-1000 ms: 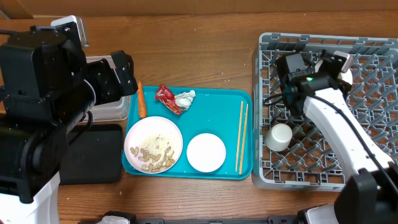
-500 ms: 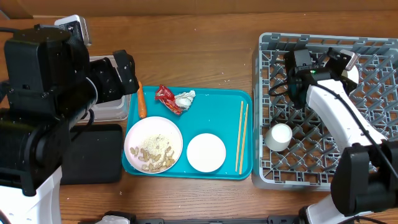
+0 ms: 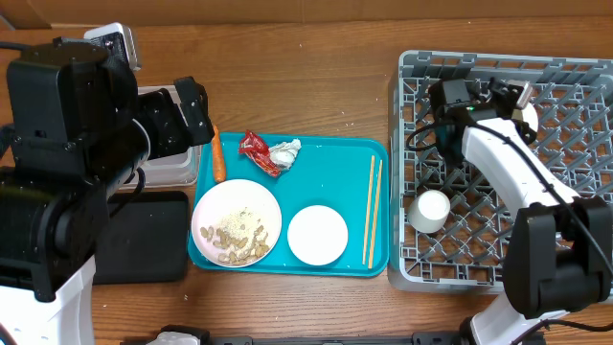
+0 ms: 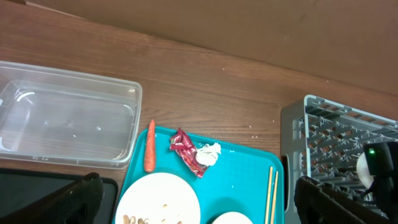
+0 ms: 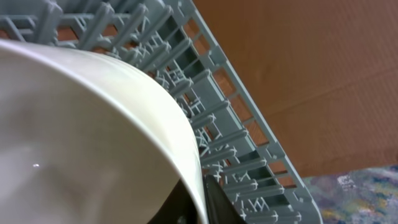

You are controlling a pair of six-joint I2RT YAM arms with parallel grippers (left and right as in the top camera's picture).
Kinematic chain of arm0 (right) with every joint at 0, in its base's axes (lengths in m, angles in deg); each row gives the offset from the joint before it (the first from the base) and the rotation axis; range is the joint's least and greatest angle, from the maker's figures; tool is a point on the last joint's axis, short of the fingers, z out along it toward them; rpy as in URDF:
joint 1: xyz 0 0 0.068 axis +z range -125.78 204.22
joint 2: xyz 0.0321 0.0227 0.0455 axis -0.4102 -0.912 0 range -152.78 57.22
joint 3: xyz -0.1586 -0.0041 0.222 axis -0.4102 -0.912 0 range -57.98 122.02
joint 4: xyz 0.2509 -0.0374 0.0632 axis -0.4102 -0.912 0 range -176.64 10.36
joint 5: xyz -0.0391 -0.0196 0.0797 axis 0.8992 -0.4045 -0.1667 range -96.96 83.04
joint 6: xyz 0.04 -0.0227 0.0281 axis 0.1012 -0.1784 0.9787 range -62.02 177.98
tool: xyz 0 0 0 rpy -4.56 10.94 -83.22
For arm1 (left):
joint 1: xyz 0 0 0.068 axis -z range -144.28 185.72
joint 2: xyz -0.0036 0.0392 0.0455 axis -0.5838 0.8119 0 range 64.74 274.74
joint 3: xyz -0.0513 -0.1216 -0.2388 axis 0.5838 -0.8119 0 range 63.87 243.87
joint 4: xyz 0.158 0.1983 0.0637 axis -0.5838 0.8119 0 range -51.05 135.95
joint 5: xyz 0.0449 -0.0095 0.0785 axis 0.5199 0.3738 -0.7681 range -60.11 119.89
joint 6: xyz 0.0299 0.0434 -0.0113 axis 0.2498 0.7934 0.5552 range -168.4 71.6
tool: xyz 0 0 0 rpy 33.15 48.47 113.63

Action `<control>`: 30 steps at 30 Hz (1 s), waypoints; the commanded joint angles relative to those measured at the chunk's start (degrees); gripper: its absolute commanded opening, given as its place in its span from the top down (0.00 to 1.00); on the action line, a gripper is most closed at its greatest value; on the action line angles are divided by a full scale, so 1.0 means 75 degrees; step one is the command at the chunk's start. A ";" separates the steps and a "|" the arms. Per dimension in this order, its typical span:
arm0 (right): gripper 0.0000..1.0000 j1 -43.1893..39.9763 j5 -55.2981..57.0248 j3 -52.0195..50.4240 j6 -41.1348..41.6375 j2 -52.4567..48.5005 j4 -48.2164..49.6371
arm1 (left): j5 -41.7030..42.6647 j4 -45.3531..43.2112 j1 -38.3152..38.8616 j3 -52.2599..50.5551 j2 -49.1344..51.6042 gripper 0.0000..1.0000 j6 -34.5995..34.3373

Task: Sort waste into correct bins and load items into the dishwasher
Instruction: 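Set the white bowl upright in the rack's upper area with the right gripper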

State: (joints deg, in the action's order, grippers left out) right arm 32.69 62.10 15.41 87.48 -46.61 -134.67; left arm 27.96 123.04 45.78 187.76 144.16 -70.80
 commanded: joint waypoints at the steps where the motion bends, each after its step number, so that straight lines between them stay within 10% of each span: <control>1: 0.96 0.0344 0.0041 0.0169 -0.0137 -0.0038 0.0052 | 0.0000 -0.0012 -0.0041 0.0038 0.0012 0.00 -0.0105; 30: 0.96 0.0332 0.1128 0.0221 -0.0562 -0.0134 0.0493 | 0.0000 -0.0009 -0.0041 0.0038 0.0044 0.00 -0.0102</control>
State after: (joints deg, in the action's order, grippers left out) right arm 34.92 69.35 15.73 85.56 -46.61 -132.39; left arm 27.96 123.04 45.80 187.76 144.16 -70.80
